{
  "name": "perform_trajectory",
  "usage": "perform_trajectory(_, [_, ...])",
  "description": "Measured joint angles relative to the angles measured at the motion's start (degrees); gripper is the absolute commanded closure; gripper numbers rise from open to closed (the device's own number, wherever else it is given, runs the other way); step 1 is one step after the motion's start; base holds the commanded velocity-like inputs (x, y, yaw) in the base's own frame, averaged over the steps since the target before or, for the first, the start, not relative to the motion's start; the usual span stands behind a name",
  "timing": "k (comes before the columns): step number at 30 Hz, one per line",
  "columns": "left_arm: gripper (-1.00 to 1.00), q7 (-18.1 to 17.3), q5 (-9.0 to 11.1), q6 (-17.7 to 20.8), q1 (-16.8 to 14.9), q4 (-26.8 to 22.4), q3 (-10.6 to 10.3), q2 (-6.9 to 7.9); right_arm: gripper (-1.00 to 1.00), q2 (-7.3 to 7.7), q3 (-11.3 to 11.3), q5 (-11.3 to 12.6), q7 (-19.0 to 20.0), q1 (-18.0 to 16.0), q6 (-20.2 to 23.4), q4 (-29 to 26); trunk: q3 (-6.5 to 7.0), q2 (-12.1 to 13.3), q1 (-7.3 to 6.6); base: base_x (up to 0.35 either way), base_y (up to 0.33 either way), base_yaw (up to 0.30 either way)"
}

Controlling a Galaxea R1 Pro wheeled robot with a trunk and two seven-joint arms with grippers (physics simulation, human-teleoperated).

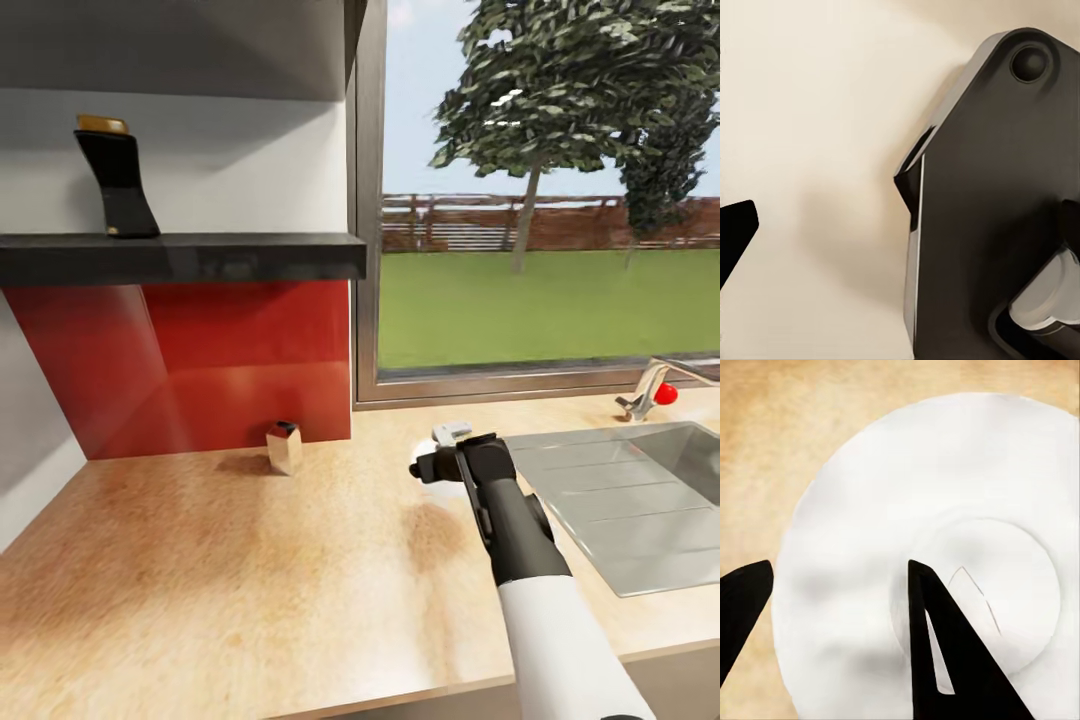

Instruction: Set up a coffee station on the kitchen countertop: keep the coffee maker on the countertop, move the bottle of coffee from the kitchen shelf to the counter next to the coffee maker, place a paper coffee filter on top of the coffee maker, put the saucer next to the coffee maker with the coffee cup on the saucer, and place the electric kettle next to the coffee maker.

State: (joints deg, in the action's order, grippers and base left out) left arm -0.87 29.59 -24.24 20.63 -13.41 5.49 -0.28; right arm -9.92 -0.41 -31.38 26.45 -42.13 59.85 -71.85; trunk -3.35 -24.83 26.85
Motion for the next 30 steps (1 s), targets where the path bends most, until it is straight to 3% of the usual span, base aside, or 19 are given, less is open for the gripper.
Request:
perform_trajectory(5, [-1.00, 0.0, 0.0, 0.0, 0.0, 0.0, 0.0, 0.03, 1.00, 0.07, 0.8, 0.1, 1.3, 0.0, 0.0, -5.0, 0.90, 2.0, -1.10, 0.000, 0.000, 0.000])
perform_trajectory(12, [-1.00, 0.0, 0.0, 0.0, 0.0, 0.0, 0.0, 0.04, 1.00, 0.38, 1.0, 0.2, 1.6, 0.0, 0.0, -9.9, 0.91, 2.0, -1.11, 0.000, 0.000, 0.000])
perform_trajectory(19, [-1.00, 0.0, 0.0, 0.0, 0.0, 0.0, 0.1, 0.69, 1.00, 0.51, 0.9, 0.1, 1.5, 0.0, 0.0, -11.1, 0.91, 2.0, -1.10, 0.000, 0.000, 0.000])
perform_trajectory(27, [-1.00, 0.0, 0.0, 0.0, 0.0, 0.1, 0.1, 1.24, 1.00, 1.66, 0.6, 0.1, 1.5, 0.0, 0.0, -11.0, 0.96, 2.0, -1.11, 0.000, 0.000, -0.130])
perform_trajectory(30, [-1.00, 0.0, 0.0, 0.0, 0.0, 0.1, 0.2, 1.45, 1.00, 2.23, -0.7, 0.1, 1.5, 0.0, 0.0, -11.1, 0.97, 2.0, -1.10, 0.000, 0.000, -0.018])
